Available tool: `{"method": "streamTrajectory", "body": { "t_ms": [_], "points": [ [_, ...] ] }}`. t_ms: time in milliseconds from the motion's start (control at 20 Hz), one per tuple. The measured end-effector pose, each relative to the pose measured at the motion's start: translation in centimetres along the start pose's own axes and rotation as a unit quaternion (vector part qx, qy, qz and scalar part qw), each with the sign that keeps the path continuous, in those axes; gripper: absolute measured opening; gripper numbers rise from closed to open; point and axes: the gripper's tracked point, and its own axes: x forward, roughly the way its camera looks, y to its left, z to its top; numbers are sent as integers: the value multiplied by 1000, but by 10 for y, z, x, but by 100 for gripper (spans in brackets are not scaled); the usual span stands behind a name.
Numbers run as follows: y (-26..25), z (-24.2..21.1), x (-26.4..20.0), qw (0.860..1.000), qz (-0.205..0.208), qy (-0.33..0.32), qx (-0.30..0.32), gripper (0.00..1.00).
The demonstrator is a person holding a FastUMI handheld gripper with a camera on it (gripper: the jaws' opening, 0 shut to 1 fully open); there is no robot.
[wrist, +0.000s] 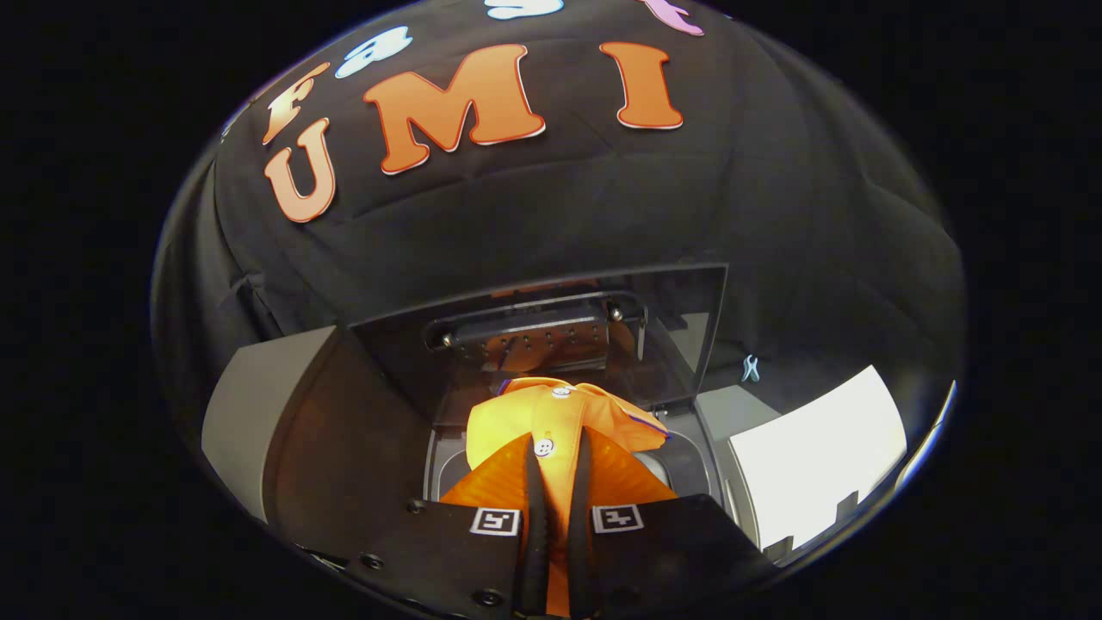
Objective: Put the clothes into the washing machine and then close the washing machine lid.
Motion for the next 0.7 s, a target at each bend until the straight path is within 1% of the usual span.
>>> {"method": "streamTrajectory", "body": {
  "t_ms": [150,400,600,700],
  "points": [
    [-2,-22,24,1000,8,16,-5,17],
    [-3,-40,61,1000,19,11,-18,17],
    [-7,-63,84,999,20,32,-3,17],
    [-15,-72,99,999,13,39,-1,17]
  ]
}}
